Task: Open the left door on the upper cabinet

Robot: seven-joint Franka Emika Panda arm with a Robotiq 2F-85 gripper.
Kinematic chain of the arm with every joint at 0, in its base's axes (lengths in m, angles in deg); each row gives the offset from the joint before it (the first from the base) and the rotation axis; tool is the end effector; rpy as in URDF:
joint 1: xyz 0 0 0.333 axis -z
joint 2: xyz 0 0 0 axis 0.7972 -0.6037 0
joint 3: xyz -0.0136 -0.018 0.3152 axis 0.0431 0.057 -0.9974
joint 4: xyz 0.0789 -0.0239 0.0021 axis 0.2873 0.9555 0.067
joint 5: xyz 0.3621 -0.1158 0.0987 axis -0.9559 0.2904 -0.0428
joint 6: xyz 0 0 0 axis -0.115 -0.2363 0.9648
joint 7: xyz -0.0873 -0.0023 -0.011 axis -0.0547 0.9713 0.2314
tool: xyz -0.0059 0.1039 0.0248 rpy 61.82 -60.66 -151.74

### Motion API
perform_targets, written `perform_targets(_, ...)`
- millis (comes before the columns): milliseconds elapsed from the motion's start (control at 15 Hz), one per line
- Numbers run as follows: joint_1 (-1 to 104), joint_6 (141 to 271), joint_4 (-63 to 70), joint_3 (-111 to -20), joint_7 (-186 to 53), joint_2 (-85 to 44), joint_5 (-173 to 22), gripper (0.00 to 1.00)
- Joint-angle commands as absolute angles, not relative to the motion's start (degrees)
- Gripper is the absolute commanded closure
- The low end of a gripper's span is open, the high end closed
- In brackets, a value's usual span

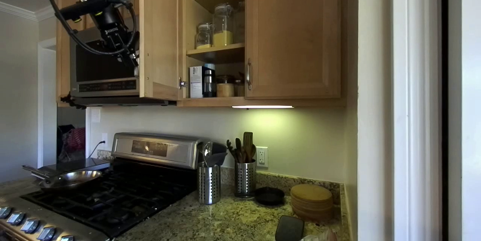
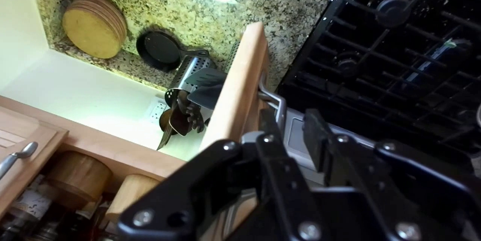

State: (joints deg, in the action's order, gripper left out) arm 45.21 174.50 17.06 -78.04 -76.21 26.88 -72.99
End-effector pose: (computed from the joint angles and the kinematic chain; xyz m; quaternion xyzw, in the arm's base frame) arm 0.3688 0.1232 0.7710 0.9499 0.1768 0.2489 0.0663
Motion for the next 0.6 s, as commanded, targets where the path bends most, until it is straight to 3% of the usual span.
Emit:
perform_targets(0,44.2,171.3,19.2,-76.0,-78.5,28.0,-76.0,0.45)
perform_targets(467,46.7,161.4,22.3,-74.1,-74.5,29.5,-78.9,0.00)
perform_targets(533,47.2,160.6,22.5,-74.0,-73.9,29.6,-78.1,0.00)
